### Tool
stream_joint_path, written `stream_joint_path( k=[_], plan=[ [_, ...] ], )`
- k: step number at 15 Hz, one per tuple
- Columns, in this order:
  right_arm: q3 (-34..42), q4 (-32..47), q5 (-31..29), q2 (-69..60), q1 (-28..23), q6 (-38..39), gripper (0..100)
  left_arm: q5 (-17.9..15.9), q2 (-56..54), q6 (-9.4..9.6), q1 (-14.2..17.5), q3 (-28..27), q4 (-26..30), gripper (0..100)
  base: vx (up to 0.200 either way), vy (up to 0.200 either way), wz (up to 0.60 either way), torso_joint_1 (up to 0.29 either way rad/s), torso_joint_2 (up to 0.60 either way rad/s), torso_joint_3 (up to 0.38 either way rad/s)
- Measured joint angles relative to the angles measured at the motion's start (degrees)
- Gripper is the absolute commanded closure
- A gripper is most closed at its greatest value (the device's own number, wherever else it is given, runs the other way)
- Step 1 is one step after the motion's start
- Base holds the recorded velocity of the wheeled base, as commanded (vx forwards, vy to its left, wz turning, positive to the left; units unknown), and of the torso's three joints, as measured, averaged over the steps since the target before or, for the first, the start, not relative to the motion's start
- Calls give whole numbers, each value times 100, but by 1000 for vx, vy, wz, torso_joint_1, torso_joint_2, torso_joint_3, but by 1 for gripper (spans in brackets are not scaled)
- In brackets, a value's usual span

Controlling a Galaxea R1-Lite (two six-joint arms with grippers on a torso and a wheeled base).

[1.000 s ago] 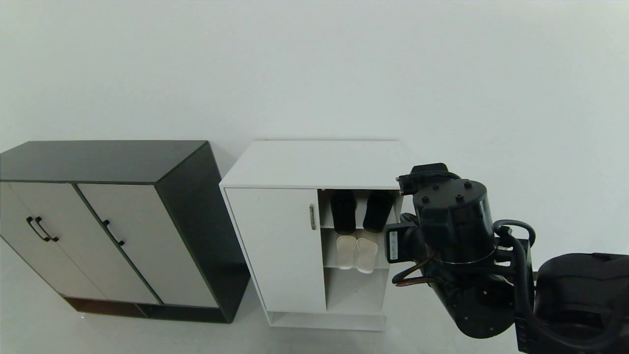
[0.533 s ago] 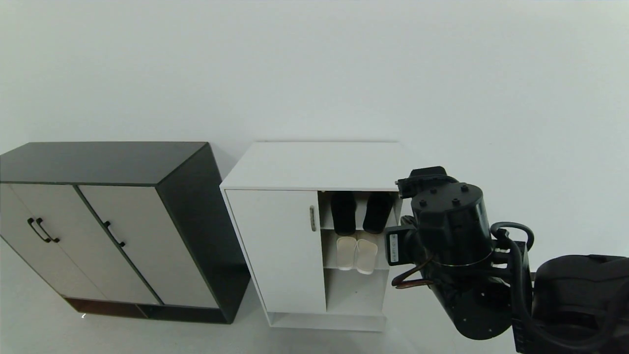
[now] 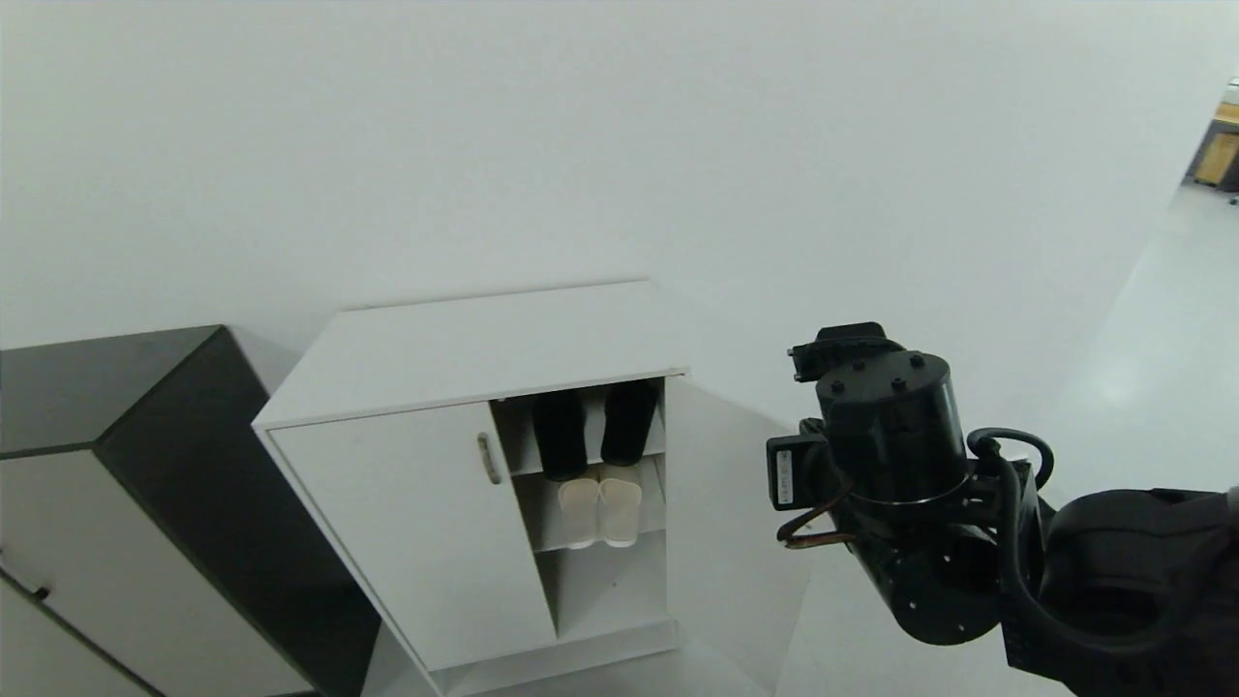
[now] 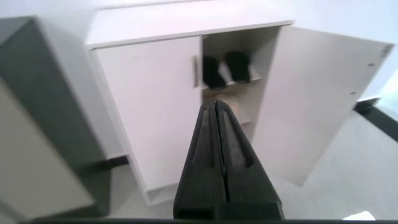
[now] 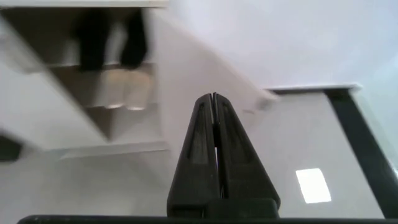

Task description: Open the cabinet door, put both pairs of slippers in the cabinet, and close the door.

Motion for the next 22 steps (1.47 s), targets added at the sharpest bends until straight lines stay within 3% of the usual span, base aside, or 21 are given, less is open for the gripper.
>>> stream_joint_path(
  k=[6, 11, 17, 22],
  plan=[
    [-521, -74, 735, 229, -970, -178, 100, 10, 0, 2, 0, 0, 0, 100, 0, 0, 0, 0, 0, 0],
    [-895, 183, 858, 397, -1141, 2, 100, 10, 0, -6, 0, 0, 0, 100, -200, 0, 0, 7, 2, 3],
    [-1218, 169, 1152, 847, -1532, 57, 100, 10, 0, -98, -2, 0, 0, 100, 0, 0, 0, 0, 0, 0],
    [-1907, 221, 1807, 1492, -2054, 380, 100, 7, 0, -91, -2, 0, 0, 100, 0, 0, 0, 0, 0, 0]
  ],
)
